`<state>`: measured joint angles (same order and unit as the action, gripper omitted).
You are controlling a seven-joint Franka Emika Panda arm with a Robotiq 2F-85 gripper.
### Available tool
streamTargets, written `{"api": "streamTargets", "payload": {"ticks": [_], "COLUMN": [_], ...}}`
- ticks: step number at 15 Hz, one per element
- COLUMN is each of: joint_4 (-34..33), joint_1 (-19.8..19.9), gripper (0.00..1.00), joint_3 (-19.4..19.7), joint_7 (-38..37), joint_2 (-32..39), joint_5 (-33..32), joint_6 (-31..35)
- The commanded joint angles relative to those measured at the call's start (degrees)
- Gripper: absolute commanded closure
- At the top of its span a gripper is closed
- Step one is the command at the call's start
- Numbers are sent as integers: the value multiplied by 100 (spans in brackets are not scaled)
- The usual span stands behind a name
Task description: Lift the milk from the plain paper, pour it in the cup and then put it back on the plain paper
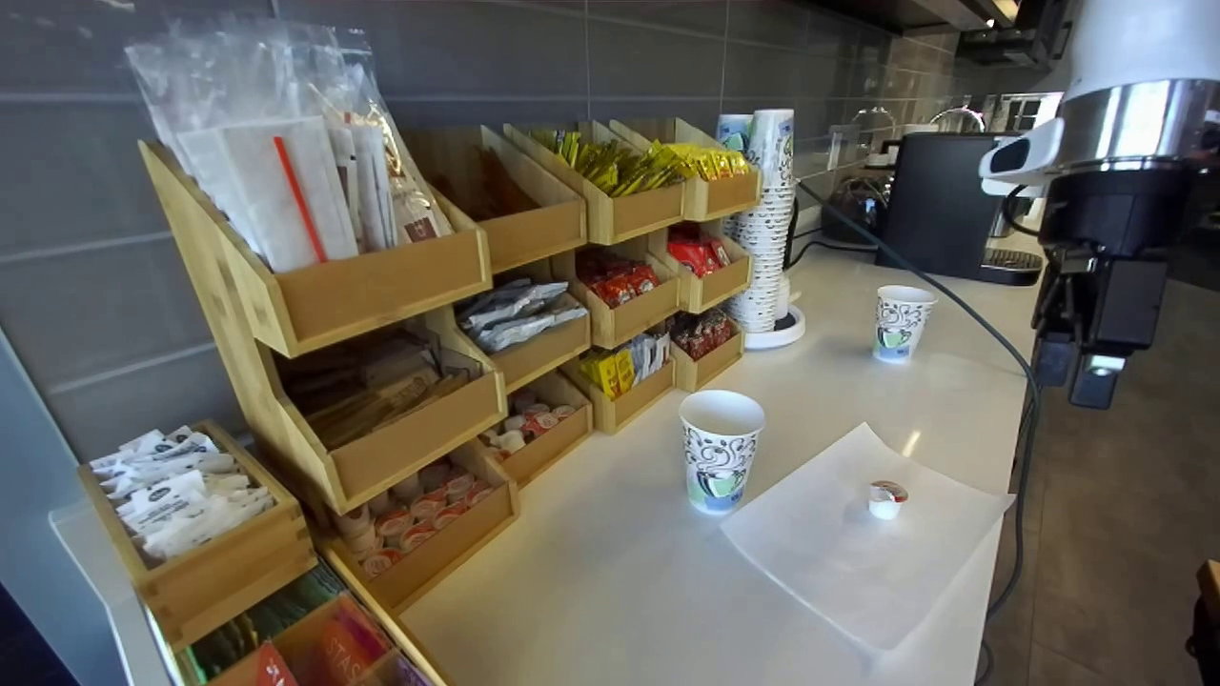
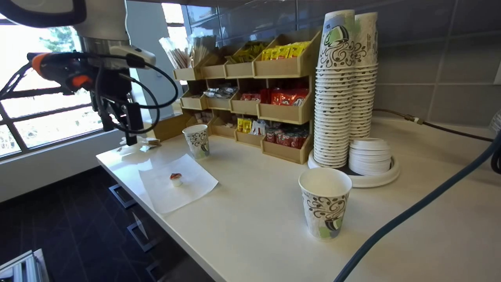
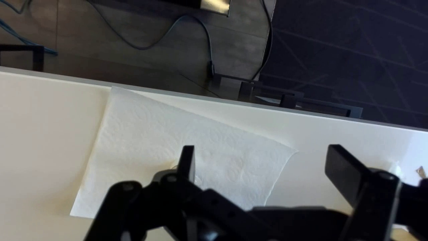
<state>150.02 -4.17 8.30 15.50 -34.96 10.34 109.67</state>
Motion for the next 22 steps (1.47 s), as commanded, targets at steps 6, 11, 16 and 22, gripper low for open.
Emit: {"api": "streamTargets", "payload": {"ticks": [6, 11, 16, 22], "joint_4": [-23, -26, -79, -80], "joint_1": [113, 114, 74, 15], "gripper": [0, 0, 0, 0], "joint_3": [-42, -41, 115, 266], "joint_7": [210, 209, 532, 1249], "joint_2": [582, 534, 1070, 1700], "joint_5": [278, 277, 438, 912], "joint_6": [197, 196, 641, 1318]}}
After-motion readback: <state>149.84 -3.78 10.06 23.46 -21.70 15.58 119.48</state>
